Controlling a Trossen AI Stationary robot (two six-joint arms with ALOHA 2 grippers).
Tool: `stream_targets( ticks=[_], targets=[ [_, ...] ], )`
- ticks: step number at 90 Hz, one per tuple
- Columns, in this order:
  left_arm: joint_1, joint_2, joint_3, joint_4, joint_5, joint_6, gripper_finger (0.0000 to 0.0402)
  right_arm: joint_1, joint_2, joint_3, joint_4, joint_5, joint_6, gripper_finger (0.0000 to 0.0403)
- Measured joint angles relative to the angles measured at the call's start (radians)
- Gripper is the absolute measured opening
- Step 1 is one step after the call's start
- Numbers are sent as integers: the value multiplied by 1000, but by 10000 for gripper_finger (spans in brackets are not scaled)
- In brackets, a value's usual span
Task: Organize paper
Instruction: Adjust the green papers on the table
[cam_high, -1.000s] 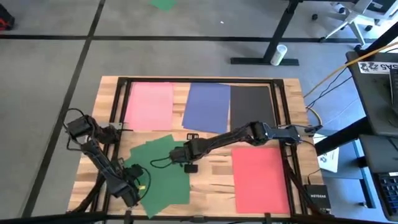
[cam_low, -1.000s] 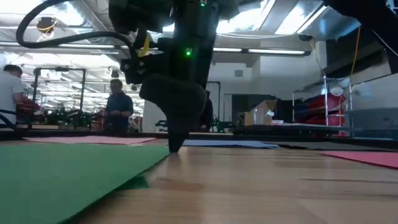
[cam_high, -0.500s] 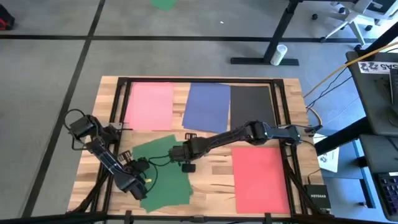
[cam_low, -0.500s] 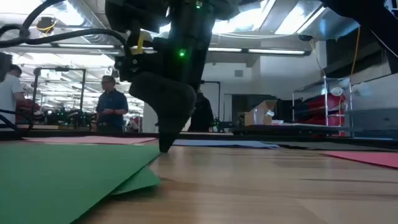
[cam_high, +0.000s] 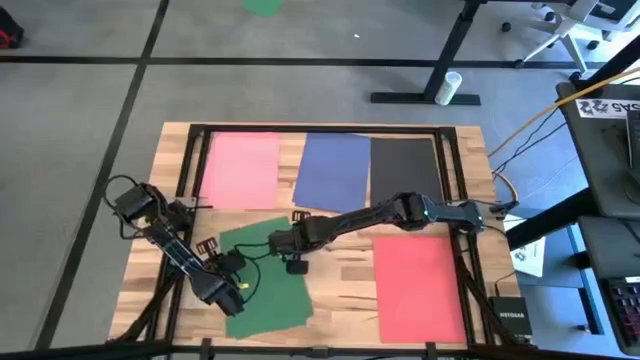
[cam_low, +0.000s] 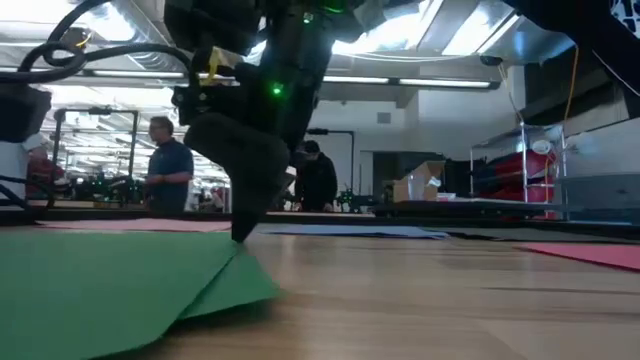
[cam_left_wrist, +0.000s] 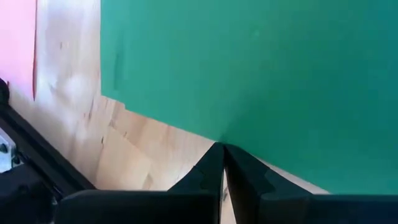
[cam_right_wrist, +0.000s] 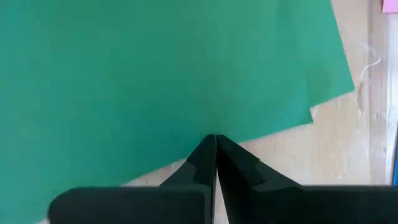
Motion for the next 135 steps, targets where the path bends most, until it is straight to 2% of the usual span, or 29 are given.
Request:
stream_targets(
  ticks=[20, 35, 51, 71, 80, 99, 115, 126, 135],
  targets=[
    [3, -1, 1, 0, -5, 1, 0, -4, 0, 2, 5, 22, -6, 0],
    [3, -2, 29, -36, -8, 1, 0, 14, 0, 53, -7, 49, -16, 0],
    [-9, -2, 116, -121, -34, 1, 0, 16, 0, 112, -5, 100, -60, 0],
    [-69, -2, 261, -149, -56, 11, 0, -55, -1, 96, 88, 109, -153, 0],
    [-121, -3, 310, -58, -57, 91, 0, -88, -1, 89, 112, 105, -180, 0],
    [-204, -3, 300, 328, -52, 238, 0, -144, -1, 89, 114, 73, -199, 0],
    [-197, 16, 254, 403, -79, 240, 0, -166, -2, 58, 144, 38, -216, 0],
    [-177, 27, 212, 477, -24, 243, 0, -173, -1, 12, 144, 36, -225, 0],
    [-165, 27, 195, 516, -16, 254, 0, -176, -1, -15, 150, 30, -226, 0]
  ],
)
